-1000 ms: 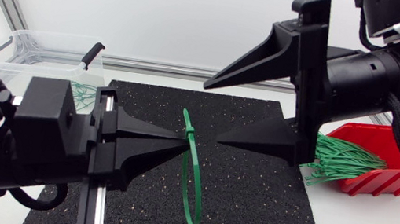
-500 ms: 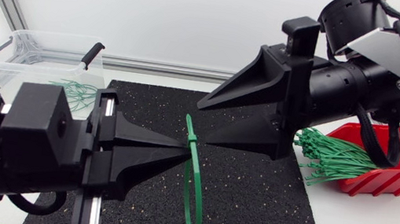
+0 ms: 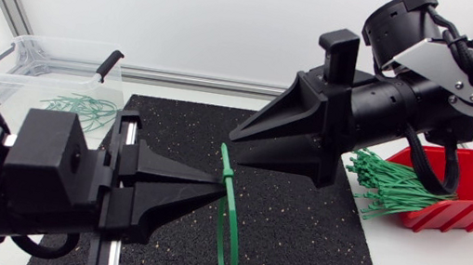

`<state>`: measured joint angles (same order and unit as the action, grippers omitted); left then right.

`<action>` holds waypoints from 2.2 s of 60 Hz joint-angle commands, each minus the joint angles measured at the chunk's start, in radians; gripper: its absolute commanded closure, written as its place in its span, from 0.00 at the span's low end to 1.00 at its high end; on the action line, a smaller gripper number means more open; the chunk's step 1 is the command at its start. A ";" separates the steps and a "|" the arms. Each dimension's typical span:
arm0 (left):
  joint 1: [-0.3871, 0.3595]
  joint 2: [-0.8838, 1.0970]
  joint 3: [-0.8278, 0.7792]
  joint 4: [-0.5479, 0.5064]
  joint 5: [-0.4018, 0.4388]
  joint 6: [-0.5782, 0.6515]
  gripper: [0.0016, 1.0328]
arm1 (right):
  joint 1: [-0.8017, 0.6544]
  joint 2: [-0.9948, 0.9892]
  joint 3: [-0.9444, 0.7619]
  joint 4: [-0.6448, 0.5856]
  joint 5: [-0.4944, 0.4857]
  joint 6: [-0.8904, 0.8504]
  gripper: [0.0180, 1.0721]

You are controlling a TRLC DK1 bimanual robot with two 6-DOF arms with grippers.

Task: Take a green cable tie from the red box, thread the tail through the head to close it, then place it in the transparent bin on the left.

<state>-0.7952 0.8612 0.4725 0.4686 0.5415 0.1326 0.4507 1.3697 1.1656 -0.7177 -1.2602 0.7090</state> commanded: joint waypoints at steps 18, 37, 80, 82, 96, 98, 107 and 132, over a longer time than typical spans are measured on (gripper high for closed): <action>-0.007 0.018 -0.021 0.015 0.006 0.030 0.97 | 0.014 -0.001 0.016 0.006 -0.004 -0.008 0.77; -0.002 0.021 -0.011 0.015 0.009 0.032 0.97 | 0.039 -0.009 0.020 0.000 0.007 0.000 0.83; 0.017 0.019 -0.012 0.011 0.018 0.032 0.96 | 0.008 -0.043 0.016 -0.009 0.008 -0.003 0.77; 0.017 0.019 -0.012 0.011 0.020 0.032 0.96 | 0.011 -0.046 0.016 -0.009 0.007 -0.003 0.77; 0.014 0.019 -0.008 0.011 0.021 0.029 0.96 | 0.036 -0.043 0.014 -0.014 0.010 0.000 0.76; 0.014 0.019 -0.008 0.011 0.021 0.029 0.97 | 0.042 -0.041 0.014 -0.015 0.010 0.000 0.76; 0.010 0.019 -0.005 0.007 0.021 0.025 0.96 | 0.054 -0.034 0.012 -0.012 0.013 0.000 0.76; 0.007 0.024 0.000 0.004 0.021 0.021 0.97 | 0.080 -0.027 -0.011 -0.009 0.028 -0.008 0.77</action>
<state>-0.7849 0.8734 0.4702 0.4679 0.5499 0.1360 0.5220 1.3315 1.1675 -0.7227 -1.2339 0.7090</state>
